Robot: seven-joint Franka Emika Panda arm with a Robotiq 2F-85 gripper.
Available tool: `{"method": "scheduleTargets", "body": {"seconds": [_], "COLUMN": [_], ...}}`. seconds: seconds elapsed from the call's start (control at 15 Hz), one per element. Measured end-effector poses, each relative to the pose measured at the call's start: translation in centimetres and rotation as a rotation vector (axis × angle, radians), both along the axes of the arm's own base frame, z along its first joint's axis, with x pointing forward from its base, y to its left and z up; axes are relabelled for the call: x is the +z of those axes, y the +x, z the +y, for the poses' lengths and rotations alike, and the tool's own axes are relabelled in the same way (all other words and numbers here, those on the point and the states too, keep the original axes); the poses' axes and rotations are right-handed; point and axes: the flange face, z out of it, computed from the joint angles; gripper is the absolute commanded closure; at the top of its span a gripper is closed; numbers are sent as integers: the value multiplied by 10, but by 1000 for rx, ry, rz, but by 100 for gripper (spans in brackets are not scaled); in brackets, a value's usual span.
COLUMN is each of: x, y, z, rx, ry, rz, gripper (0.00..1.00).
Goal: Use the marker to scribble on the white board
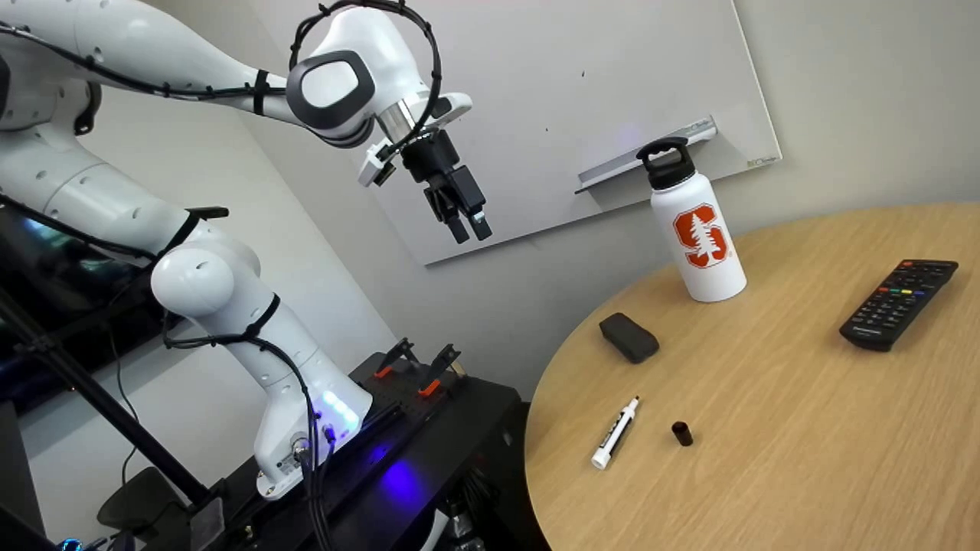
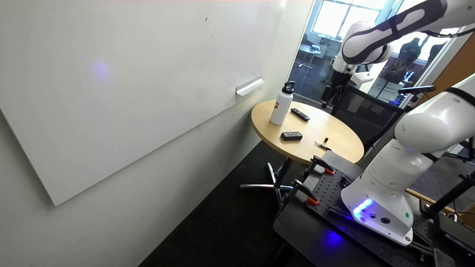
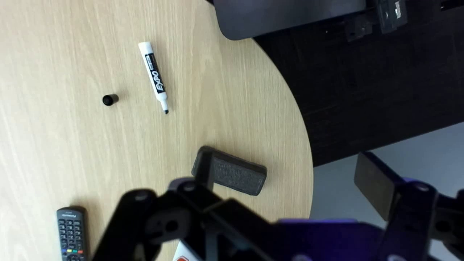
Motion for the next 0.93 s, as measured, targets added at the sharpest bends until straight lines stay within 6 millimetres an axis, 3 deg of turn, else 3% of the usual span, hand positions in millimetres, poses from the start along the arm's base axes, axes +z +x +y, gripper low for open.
{"method": "scheduleTargets", "body": {"seconds": [0.33,0.47,0.67,0.93], "x": [-1,-1,-8,-35], "y": [2,-2,-22,-71], "z": [1,-7,-37,-85], "rx": [8,46,136,227], "ry": [-4,-25,-77,-83], "rz": [2,-12,-57,-99], "gripper": [0,0,0,0]}}
